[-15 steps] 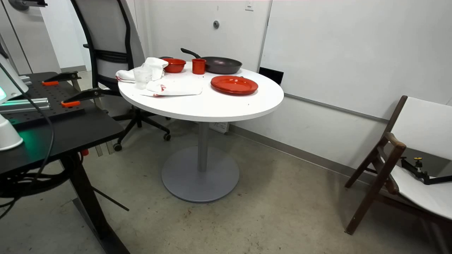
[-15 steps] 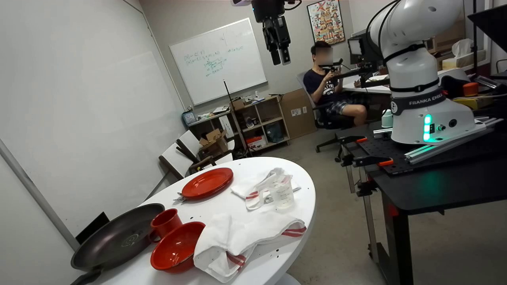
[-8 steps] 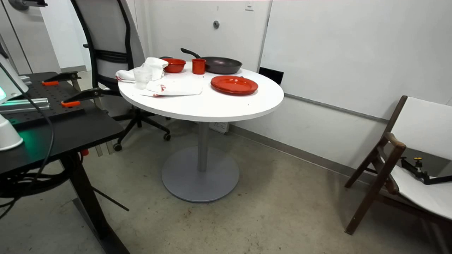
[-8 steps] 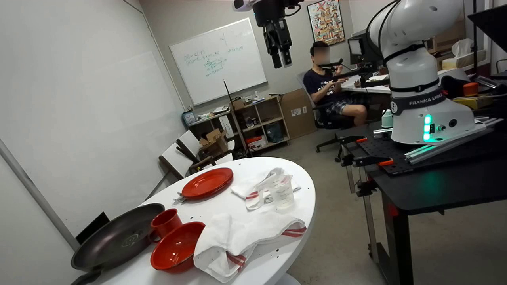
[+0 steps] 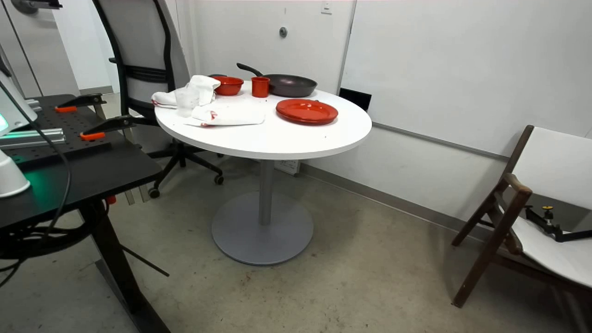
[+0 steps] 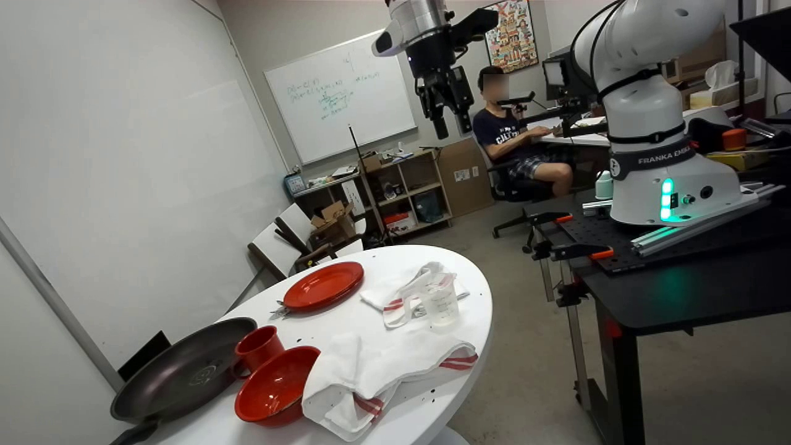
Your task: Move the jar to the right
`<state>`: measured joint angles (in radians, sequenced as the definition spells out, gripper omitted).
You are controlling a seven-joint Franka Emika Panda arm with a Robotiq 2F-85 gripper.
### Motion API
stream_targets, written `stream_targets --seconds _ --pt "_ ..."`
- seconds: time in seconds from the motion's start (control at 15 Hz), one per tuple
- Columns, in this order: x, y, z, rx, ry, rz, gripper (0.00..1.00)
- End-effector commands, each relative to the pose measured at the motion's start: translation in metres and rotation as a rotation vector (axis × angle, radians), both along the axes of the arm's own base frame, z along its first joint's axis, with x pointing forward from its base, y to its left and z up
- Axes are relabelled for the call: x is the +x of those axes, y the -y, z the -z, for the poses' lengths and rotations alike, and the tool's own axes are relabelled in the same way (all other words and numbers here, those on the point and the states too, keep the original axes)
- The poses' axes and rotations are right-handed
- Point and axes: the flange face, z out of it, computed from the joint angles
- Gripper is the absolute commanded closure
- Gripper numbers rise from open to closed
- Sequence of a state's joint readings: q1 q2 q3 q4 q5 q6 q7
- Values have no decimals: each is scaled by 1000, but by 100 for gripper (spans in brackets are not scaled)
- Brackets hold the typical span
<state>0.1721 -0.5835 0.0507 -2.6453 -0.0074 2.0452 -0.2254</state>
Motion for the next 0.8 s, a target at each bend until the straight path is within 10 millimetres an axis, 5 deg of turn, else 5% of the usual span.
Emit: stream_targets --seconds 0.0,0.73 --pt "6 -19 31 43 -28 -83 0" --pt "64 -61 126 37 13 -314 0"
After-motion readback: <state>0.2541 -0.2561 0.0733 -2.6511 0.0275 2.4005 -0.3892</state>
